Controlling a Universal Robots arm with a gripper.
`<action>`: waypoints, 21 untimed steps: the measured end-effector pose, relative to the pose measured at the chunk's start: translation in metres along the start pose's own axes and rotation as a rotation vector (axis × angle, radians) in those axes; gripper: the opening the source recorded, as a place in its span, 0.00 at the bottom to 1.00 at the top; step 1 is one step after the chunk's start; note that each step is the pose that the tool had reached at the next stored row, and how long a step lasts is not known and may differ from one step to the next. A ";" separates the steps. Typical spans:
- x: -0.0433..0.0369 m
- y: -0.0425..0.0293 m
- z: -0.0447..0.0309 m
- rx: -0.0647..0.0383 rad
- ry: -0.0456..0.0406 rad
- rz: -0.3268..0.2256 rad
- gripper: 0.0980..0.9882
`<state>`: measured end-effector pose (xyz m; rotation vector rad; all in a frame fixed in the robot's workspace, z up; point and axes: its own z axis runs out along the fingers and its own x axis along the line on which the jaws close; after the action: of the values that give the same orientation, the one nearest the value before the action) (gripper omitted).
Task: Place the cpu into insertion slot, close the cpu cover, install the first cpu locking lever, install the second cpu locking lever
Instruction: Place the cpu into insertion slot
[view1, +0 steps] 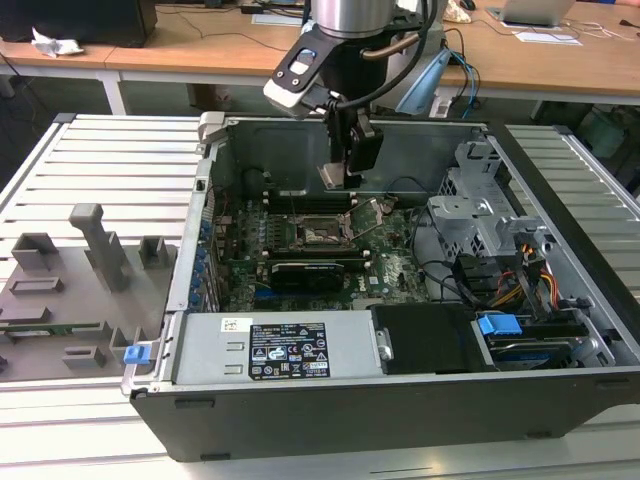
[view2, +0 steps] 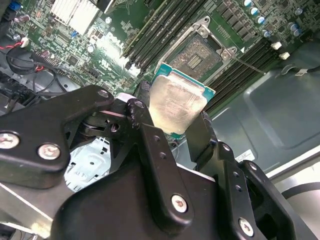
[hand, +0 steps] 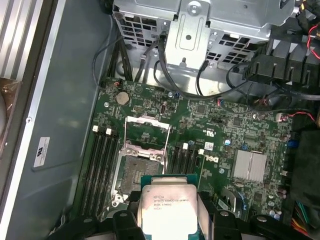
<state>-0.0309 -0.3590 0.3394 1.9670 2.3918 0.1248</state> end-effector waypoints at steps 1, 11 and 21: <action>0.0000 -0.0001 0.0007 0.000 0.0000 0.000 0.48; -0.0003 -0.0014 0.0152 0.000 -0.0004 0.005 0.48; -0.0004 -0.0021 0.0240 0.000 -0.0007 0.007 0.48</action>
<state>-0.0309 -0.3590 0.3154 1.9751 2.3846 0.1245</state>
